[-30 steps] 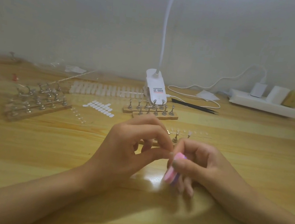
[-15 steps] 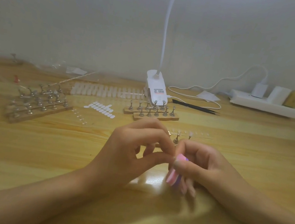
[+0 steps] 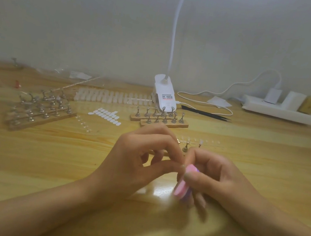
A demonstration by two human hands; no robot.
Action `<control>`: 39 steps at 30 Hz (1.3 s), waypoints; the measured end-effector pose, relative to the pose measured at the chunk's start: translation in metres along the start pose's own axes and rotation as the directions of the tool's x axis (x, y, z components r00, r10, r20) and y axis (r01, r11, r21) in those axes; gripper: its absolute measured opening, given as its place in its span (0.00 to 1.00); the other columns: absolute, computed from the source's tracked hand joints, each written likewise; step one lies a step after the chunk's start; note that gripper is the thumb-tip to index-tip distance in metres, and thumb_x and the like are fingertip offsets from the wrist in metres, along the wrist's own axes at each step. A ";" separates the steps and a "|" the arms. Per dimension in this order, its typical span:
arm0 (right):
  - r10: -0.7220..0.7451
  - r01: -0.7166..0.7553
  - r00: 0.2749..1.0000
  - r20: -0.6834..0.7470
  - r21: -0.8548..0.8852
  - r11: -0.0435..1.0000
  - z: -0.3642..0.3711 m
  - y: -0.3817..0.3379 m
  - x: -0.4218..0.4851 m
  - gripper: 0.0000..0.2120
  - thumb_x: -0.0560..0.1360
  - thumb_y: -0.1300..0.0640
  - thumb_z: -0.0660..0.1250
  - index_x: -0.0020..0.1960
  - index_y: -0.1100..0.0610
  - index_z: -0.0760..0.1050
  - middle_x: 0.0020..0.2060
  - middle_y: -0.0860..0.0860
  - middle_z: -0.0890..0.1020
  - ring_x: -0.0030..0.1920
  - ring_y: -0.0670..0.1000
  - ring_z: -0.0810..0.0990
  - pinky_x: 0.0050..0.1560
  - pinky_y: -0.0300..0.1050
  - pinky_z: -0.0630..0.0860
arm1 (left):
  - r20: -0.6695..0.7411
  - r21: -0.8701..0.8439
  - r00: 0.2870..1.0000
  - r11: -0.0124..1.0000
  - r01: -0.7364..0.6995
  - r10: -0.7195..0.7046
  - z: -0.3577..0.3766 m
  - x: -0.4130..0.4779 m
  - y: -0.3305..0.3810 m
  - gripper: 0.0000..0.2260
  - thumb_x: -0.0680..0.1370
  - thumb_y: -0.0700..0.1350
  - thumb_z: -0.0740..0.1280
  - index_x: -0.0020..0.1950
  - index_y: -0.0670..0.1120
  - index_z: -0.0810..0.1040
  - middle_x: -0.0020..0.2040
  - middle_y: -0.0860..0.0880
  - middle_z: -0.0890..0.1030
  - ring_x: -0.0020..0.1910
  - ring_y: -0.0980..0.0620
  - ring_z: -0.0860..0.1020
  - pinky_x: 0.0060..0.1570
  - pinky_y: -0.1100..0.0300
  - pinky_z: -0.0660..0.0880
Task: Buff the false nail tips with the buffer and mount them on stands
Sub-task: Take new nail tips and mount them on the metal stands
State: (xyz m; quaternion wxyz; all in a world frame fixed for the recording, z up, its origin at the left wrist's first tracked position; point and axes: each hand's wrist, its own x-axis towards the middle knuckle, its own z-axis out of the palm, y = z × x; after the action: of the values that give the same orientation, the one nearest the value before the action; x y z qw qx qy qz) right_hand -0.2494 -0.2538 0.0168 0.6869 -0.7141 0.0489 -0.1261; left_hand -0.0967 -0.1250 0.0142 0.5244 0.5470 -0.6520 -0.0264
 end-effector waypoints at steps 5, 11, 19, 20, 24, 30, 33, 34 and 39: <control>0.019 -0.013 0.993 -0.120 0.050 0.999 -0.003 0.002 0.001 0.18 0.64 0.40 0.79 0.38 0.53 0.78 0.34 0.55 0.81 0.25 0.46 0.74 0.23 0.35 0.71 | -0.003 -0.001 1.000 1.000 0.005 -0.005 0.000 -0.001 -0.001 0.06 0.73 0.43 0.75 0.39 0.43 0.82 0.43 0.55 0.77 0.33 0.52 0.73 0.30 0.64 0.66; 0.040 -0.029 0.987 -0.156 0.068 0.997 -0.003 0.001 0.001 0.21 0.61 0.38 0.80 0.37 0.53 0.78 0.34 0.56 0.81 0.24 0.48 0.73 0.21 0.36 0.70 | -0.004 0.000 1.000 1.000 0.005 -0.005 0.000 -0.001 -0.002 0.06 0.73 0.44 0.75 0.39 0.43 0.82 0.43 0.55 0.77 0.32 0.52 0.72 0.30 0.65 0.65; 0.023 -0.018 0.994 -0.108 0.049 0.999 -0.004 0.003 0.001 0.20 0.64 0.39 0.79 0.39 0.53 0.78 0.35 0.56 0.82 0.25 0.47 0.74 0.22 0.35 0.71 | 0.013 -0.022 1.000 1.000 0.015 -0.015 0.000 -0.001 -0.002 0.06 0.73 0.46 0.73 0.40 0.44 0.83 0.43 0.56 0.77 0.33 0.53 0.73 0.30 0.65 0.65; 0.006 -0.005 0.999 -0.045 0.028 1.000 -0.003 0.002 0.000 0.16 0.68 0.43 0.77 0.40 0.54 0.78 0.35 0.56 0.83 0.25 0.45 0.75 0.24 0.35 0.72 | 0.015 -0.017 1.000 1.000 0.006 -0.006 0.000 -0.001 -0.002 0.06 0.73 0.46 0.73 0.39 0.44 0.82 0.43 0.56 0.77 0.33 0.53 0.73 0.30 0.65 0.66; 0.019 -0.019 0.998 -0.063 0.013 1.000 -0.002 0.002 0.001 0.17 0.68 0.40 0.77 0.40 0.53 0.78 0.35 0.54 0.83 0.27 0.45 0.76 0.23 0.35 0.72 | 0.005 -0.022 1.000 1.000 0.008 -0.008 -0.001 -0.001 -0.003 0.06 0.74 0.46 0.72 0.40 0.44 0.82 0.43 0.57 0.77 0.34 0.53 0.74 0.31 0.64 0.67; 0.005 -0.006 1.000 -0.012 -0.024 1.000 -0.001 0.002 0.001 0.10 0.71 0.47 0.73 0.41 0.53 0.77 0.37 0.56 0.84 0.26 0.44 0.76 0.25 0.34 0.72 | 0.006 -0.001 1.000 1.000 0.002 -0.001 0.000 -0.001 -0.002 0.07 0.74 0.46 0.72 0.39 0.43 0.82 0.43 0.57 0.76 0.33 0.54 0.73 0.32 0.66 0.65; 0.031 -0.027 0.994 -0.104 0.037 0.999 -0.004 0.004 0.001 0.16 0.68 0.44 0.75 0.40 0.57 0.77 0.35 0.56 0.82 0.26 0.47 0.75 0.23 0.35 0.71 | -0.001 -0.020 1.000 1.000 0.021 -0.021 -0.001 0.000 -0.002 0.06 0.73 0.46 0.72 0.39 0.44 0.82 0.43 0.58 0.77 0.34 0.53 0.74 0.31 0.64 0.66; 0.017 -0.015 0.998 -0.061 0.034 0.999 -0.004 0.003 0.001 0.16 0.70 0.47 0.74 0.42 0.59 0.75 0.35 0.56 0.83 0.26 0.45 0.76 0.24 0.34 0.71 | -0.001 -0.014 1.000 1.000 0.019 -0.019 -0.001 0.000 -0.002 0.06 0.73 0.46 0.73 0.39 0.44 0.82 0.43 0.58 0.77 0.34 0.53 0.74 0.31 0.64 0.66; 0.032 -0.033 0.994 -0.107 -0.002 0.999 -0.005 0.006 0.002 0.20 0.67 0.39 0.77 0.41 0.54 0.78 0.35 0.55 0.82 0.28 0.49 0.76 0.24 0.36 0.72 | 0.008 -0.035 1.000 0.999 0.018 -0.018 -0.001 -0.001 -0.002 0.07 0.73 0.46 0.72 0.40 0.44 0.83 0.43 0.56 0.77 0.34 0.53 0.74 0.30 0.63 0.66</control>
State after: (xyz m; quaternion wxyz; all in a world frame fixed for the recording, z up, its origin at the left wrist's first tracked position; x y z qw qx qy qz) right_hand -0.2479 -0.2593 0.0115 0.6839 -0.7067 0.0976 -0.1529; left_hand -0.0949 -0.1245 0.0132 0.5311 0.5435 -0.6484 -0.0449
